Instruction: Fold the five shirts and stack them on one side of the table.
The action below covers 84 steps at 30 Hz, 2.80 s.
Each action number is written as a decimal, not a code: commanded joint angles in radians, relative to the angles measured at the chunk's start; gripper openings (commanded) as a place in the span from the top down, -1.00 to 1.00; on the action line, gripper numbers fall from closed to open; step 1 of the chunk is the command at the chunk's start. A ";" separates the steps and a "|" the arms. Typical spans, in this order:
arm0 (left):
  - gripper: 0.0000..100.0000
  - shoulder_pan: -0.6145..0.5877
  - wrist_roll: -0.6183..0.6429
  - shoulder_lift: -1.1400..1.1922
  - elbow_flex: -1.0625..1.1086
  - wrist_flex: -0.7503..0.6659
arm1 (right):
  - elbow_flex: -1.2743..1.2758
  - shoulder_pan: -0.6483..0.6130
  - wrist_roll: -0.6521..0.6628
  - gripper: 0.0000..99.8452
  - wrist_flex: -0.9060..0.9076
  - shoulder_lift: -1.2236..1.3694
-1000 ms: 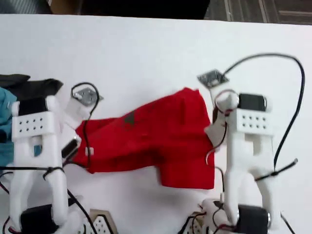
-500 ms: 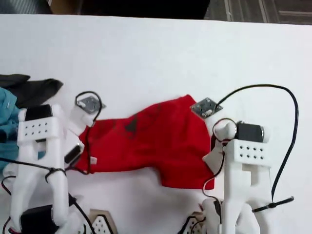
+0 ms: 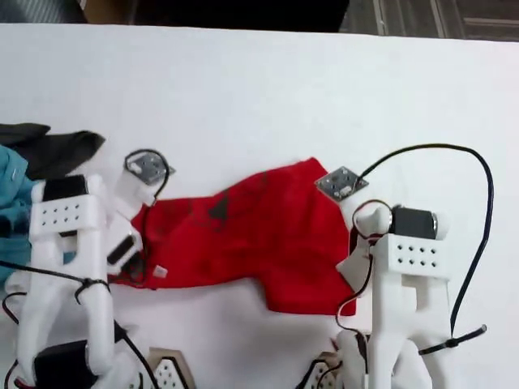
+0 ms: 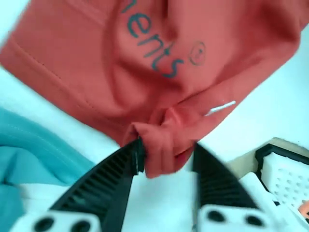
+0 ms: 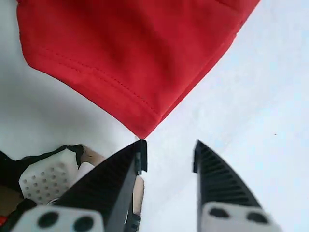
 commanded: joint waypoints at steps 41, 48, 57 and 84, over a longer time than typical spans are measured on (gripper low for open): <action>0.95 -0.110 0.123 0.924 -0.783 -0.072 | -1.091 -0.163 -0.206 0.56 -0.061 1.069; 0.95 -0.044 0.201 0.913 -0.908 -0.034 | -1.085 -0.157 -0.206 0.56 -0.061 1.070; 0.95 -0.041 0.235 0.925 -1.165 0.060 | -1.083 -0.162 -0.206 0.56 -0.070 1.072; 0.41 -0.126 0.307 1.145 -1.478 0.212 | -1.082 -0.157 -0.206 0.56 -0.067 1.070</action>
